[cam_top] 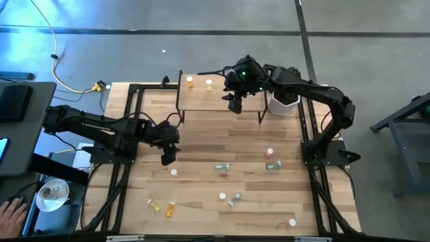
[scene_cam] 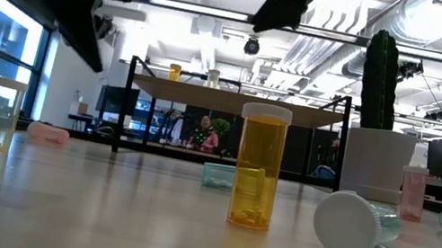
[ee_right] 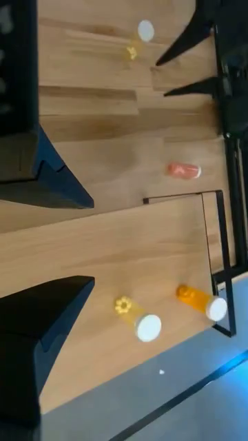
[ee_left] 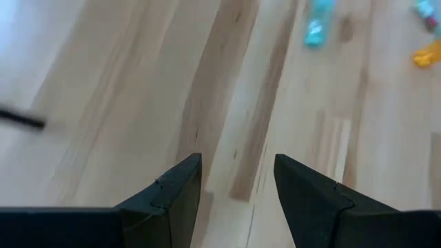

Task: Pick and place medicine bottles onto shelf by color
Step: Put the top left pink pill bottle on the shelf

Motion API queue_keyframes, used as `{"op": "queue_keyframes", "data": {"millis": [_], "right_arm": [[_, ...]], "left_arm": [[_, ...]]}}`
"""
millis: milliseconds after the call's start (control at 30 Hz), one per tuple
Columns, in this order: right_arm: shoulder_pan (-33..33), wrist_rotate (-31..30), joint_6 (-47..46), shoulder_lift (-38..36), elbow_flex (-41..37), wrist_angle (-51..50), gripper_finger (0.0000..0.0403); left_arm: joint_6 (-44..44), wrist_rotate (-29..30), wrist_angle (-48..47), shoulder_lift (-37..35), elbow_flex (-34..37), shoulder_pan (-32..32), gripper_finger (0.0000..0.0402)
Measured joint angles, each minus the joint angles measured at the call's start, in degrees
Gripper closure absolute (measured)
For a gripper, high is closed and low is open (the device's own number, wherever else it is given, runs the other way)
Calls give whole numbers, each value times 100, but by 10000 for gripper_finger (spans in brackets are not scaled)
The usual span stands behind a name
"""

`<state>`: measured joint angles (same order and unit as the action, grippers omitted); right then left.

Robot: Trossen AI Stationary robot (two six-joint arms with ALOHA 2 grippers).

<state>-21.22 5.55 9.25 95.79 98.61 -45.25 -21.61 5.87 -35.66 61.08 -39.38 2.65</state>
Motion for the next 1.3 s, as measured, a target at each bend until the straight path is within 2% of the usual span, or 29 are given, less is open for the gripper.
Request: {"op": "queue_keyframes", "data": {"millis": [133, 300, 367, 467, 667, 900, 1100, 1300], "right_arm": [[118, -265, -34, -24, -2, -215, 242], [219, -460, -38, -100, -2, -412, 242], [234, -469, -40, -115, -2, -470, 242], [255, -470, -42, -116, -2, -498, 242], [253, -469, -43, -116, -2, -511, 242], [253, -471, -39, -116, -2, -481, 242], [253, -470, -28, -116, -2, -468, 242], [253, -469, -28, -116, -2, -472, 242]], "left_arm": [[-936, 401, -601, 0, 0, -15, 229], [-1570, 989, -1362, 0, 0, -13, 229], [-1614, 1173, -1504, 0, 0, -6, 229], [-1155, 1315, -1530, 0, 0, 68, 229], [203, 909, -1530, 0, 0, 450, 229], [425, 531, -1455, 0, 0, 977, 229], [-54, 456, -1239, 41, -169, 1544, 229], [650, 28, -1376, 280, -640, 1966, 229]]}}
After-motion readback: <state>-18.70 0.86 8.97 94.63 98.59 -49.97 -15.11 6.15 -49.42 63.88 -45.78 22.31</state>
